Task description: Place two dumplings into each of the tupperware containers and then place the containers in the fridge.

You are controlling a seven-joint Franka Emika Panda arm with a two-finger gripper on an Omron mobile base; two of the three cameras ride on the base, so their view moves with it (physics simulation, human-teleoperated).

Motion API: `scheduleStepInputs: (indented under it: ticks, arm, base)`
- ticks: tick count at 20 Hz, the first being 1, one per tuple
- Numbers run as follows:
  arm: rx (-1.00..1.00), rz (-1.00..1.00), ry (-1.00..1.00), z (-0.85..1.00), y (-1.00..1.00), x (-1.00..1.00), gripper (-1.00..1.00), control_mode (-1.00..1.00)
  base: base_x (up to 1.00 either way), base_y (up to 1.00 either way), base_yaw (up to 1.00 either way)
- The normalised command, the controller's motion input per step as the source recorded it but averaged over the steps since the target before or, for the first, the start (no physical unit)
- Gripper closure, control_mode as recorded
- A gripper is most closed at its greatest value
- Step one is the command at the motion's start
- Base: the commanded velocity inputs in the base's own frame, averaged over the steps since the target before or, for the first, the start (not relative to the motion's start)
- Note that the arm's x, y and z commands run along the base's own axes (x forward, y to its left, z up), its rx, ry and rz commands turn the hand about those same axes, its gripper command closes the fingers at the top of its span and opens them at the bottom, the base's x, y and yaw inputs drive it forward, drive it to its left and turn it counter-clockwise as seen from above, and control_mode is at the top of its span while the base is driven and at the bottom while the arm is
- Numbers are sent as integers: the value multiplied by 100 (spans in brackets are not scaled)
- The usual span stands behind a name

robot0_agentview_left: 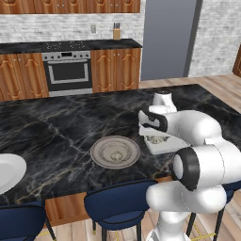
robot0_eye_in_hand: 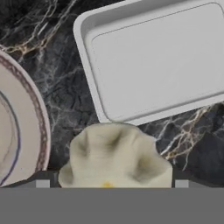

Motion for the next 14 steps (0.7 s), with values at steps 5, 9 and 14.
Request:
scheduleStepInputs:
  ticks: [5, 9, 14]
  arm:
    - [0, 0, 2, -7, -48, 21, 100, -100]
    - [0, 0, 0, -25, -14, 33, 100, -100]
    - [0, 0, 0, -37, -21, 38, 100, -100]
  base:
    - [0, 0, 0]
    - [0, 0, 0]
    - [0, 0, 0]
